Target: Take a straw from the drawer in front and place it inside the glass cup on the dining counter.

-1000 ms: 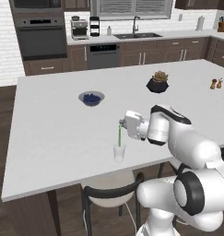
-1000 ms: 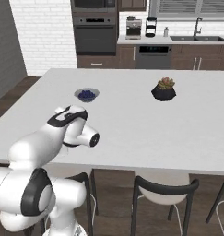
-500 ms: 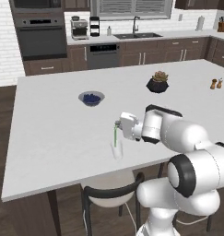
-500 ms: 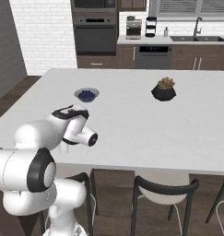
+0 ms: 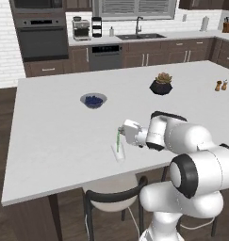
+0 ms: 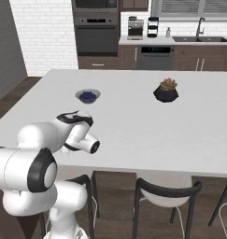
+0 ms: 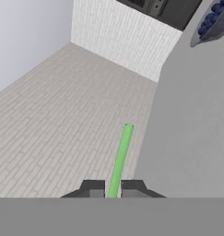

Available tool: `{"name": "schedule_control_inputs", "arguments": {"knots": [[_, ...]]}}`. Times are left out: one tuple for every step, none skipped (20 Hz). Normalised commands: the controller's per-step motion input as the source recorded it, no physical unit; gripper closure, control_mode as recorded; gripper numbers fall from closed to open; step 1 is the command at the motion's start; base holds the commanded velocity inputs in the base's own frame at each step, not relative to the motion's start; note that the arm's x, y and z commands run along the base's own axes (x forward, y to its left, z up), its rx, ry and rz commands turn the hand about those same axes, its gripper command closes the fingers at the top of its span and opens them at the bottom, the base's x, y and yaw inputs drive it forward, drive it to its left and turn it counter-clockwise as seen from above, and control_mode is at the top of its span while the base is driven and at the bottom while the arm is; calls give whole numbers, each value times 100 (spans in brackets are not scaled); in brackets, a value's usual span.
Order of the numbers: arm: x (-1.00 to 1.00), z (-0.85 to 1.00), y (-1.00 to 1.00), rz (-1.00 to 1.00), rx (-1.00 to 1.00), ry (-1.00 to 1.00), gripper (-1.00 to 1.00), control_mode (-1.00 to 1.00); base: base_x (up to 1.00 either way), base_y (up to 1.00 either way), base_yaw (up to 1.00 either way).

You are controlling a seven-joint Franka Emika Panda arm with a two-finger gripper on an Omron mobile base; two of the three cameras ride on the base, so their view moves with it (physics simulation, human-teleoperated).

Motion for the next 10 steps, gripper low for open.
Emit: {"name": "schedule_control_inputs", "arguments": {"knots": [[-21, -11, 0, 0, -1, -7, 100, -100, 0, 0, 0], [-13, -16, 0, 0, -1, -5, 100, -100, 0, 0, 0], [-11, -16, 0, 0, -1, -5, 100, -100, 0, 0, 0], [-7, -17, 0, 0, -1, -4, 100, -100, 0, 0, 0], [0, -22, 0, 0, -1, -2, 100, -100, 0, 0, 0], [0, -23, 0, 0, -1, 0, 100, -100, 0, 0, 0], [0, -26, 0, 0, -1, 0, 100, -100, 0, 0, 0], [0, -27, 0, 0, -1, 0, 100, -100, 0, 0, 0], [0, -29, 0, 0, -2, 0, 100, -100, 0, 0, 0], [0, -29, 0, 0, -2, 0, 100, -100, 0, 0, 0]]}}
